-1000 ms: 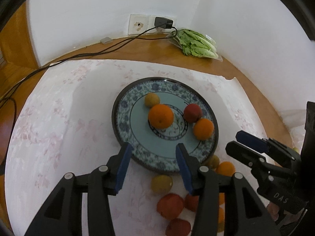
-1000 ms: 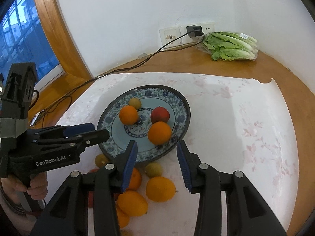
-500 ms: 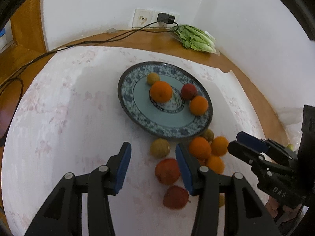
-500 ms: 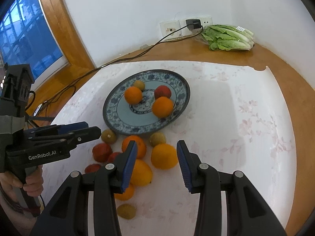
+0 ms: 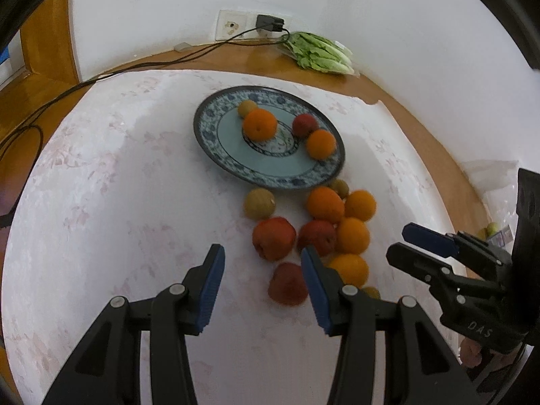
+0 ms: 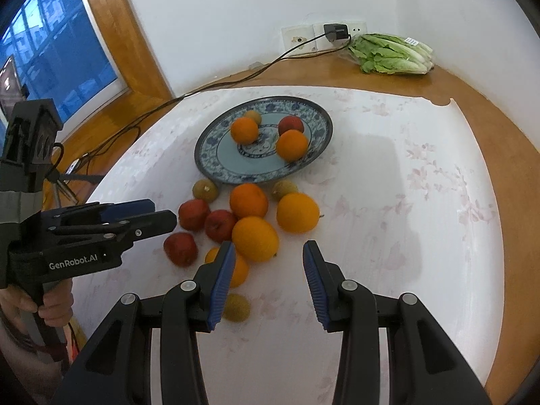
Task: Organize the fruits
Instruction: 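Open both grippers to release the oranges and withdraw from the plate, then grasp a red apple with the left gripper while the right grasps a yellow-green fruit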
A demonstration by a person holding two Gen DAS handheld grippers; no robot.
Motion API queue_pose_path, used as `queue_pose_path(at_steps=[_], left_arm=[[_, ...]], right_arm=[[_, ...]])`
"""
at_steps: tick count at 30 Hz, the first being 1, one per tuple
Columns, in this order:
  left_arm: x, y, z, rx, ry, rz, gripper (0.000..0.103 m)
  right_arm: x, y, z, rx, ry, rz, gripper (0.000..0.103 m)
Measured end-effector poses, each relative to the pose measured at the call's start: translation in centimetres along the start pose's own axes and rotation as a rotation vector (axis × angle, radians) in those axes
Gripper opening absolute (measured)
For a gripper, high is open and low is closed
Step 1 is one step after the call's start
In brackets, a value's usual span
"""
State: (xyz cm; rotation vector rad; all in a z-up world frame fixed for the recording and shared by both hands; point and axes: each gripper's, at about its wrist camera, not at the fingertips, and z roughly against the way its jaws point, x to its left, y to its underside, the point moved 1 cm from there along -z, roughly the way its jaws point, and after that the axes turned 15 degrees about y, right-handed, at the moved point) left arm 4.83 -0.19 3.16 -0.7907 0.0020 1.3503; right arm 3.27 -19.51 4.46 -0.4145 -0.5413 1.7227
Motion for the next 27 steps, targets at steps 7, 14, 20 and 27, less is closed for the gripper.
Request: queue_pose_path(at_steps=[7,14,20,27], left_arm=[[-0.4,1.4,-0.6,0.018,0.025,0.002,0.05],[-0.8,1.8,-0.9,0.014,0.027,-0.014,0.05],[-1.0,2.0,-1.4,0.017,0.046,-0.014,0.05],[-1.1,2.1,-1.3,0.007,0.035,-0.03,0.049]], right_arm=[[0.7,1.7,0.4,0.022,-0.006,0.014,0.043],[1.1,3.0,0.5,0.044,-0.004,0.023,0.043],[1.4,3.5,0.3,0.059,-0.015,0.031,0.043],[1.7,3.7,0.2,0.065,-0.024,0.042,0.043]])
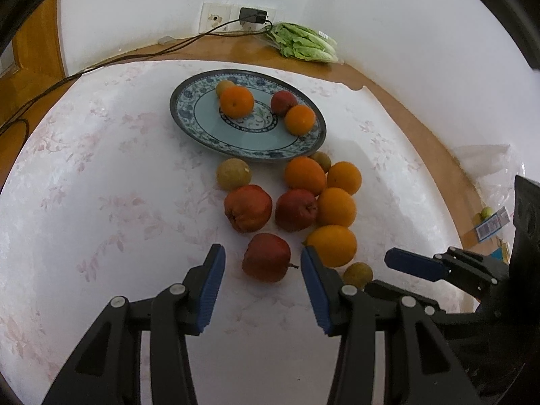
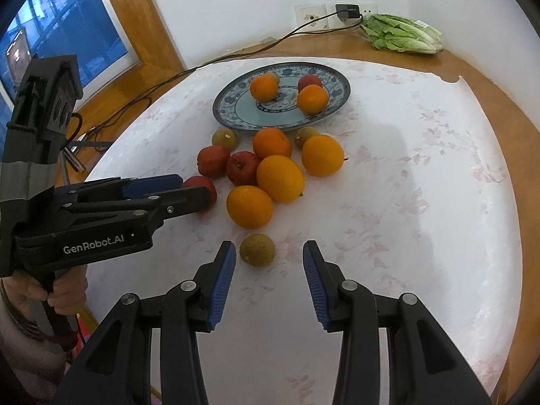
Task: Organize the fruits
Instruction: 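Grasp a red apple with the left gripper while the right grasps a yellow-green fruit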
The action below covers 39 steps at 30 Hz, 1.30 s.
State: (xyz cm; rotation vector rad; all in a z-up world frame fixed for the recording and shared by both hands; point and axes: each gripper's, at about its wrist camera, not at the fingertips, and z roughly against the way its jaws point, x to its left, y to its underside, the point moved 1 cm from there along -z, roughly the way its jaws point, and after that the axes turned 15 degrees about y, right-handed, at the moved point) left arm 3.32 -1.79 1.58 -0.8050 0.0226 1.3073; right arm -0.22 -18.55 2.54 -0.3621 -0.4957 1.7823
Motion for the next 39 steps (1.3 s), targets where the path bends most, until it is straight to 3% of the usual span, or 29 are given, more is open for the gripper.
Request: queue_pose_path(at_steps=[13,39], left_arm=[[0.1,0.0,-0.8,0.014,0.027,0.016,0.032],[0.6,-0.4,1.6,-0.041,0.003,0.025,0.032]], right_arm=[[0.9,0.2,-0.8,0.012,-0.016,0.035,0.043],[1.3,0.3,-1.6,0.004,-0.019,0.051,0.026]])
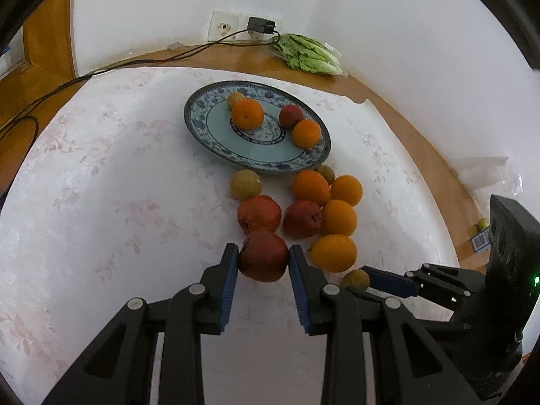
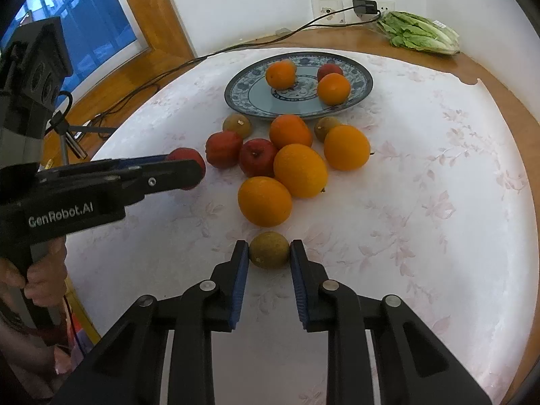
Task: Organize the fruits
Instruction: 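Grasp a red apple with the left gripper while the right grasps a yellow-green fruit, then carry the apple and yellow-green fruit toward the plate with both grippers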
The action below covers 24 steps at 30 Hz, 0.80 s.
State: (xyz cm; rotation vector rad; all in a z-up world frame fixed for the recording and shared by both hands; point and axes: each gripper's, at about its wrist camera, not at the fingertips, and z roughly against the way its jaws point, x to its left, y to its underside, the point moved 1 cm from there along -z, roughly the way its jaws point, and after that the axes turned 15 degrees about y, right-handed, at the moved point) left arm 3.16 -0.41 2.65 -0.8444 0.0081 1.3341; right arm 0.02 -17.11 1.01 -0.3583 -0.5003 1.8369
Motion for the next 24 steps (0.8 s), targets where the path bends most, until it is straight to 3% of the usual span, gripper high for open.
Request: queue_pose_path(at_steps=[24], left_arm=[[-0.4,-6.0,1.3,-0.068,-0.052,-0.049,0.032]], right_arm=[[-4.0,-4.6,3.5,-0.085,0.035,-0.032,0.026]])
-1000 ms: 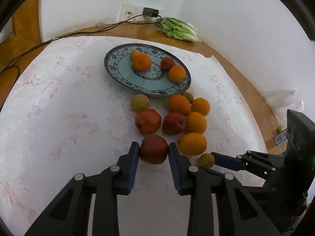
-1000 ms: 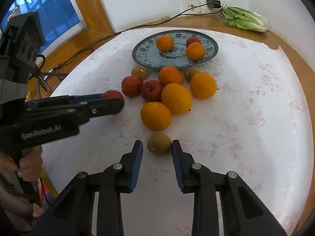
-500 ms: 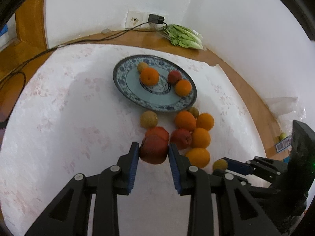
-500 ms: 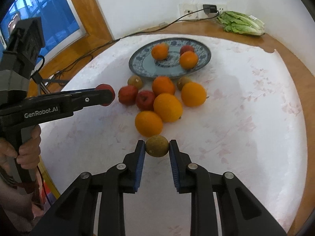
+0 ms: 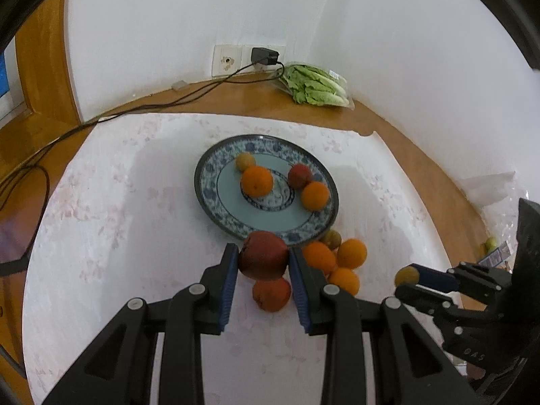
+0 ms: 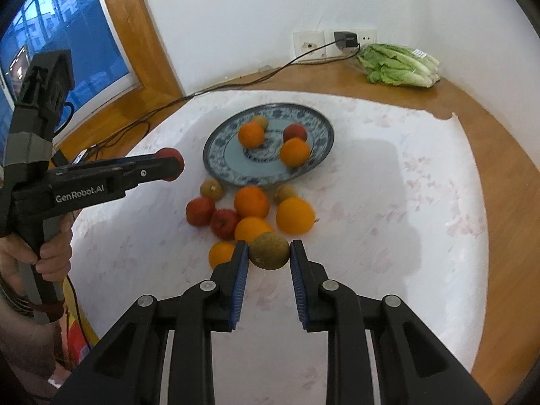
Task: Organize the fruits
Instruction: 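Carry the apple and yellow-green fruit toward the plate with both grippers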
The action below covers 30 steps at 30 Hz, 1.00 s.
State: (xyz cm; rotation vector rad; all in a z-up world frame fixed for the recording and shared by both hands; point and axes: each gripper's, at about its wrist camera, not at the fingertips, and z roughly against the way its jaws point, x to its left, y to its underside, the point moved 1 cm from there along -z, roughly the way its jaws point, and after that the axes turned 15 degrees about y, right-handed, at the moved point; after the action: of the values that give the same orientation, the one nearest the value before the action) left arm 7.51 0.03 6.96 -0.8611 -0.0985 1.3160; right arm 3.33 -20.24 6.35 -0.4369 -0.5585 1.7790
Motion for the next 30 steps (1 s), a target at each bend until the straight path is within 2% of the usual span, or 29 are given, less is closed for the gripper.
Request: queue_pose_path(at_steps=[12,19,30], left_arm=[[0.8,-2.1,-1.5,-0.01,-0.01,0.027,0.032],[1.3,-2.5,-3.3,-0.008,-0.011,0.034,0.032],[2.7,-2.4,-6.0,0.025,-0.02,0.064,0.032]], right_arm=[[-1.6,-4.4,0.7,-0.053,0.025,-0.005,0.026],[-1.6,-6.3,-1.5,-0.034,0.03,-0.01,0.026],[-2.0,-7.5,-5.3,0.003,0.038,-0.003,0.026]])
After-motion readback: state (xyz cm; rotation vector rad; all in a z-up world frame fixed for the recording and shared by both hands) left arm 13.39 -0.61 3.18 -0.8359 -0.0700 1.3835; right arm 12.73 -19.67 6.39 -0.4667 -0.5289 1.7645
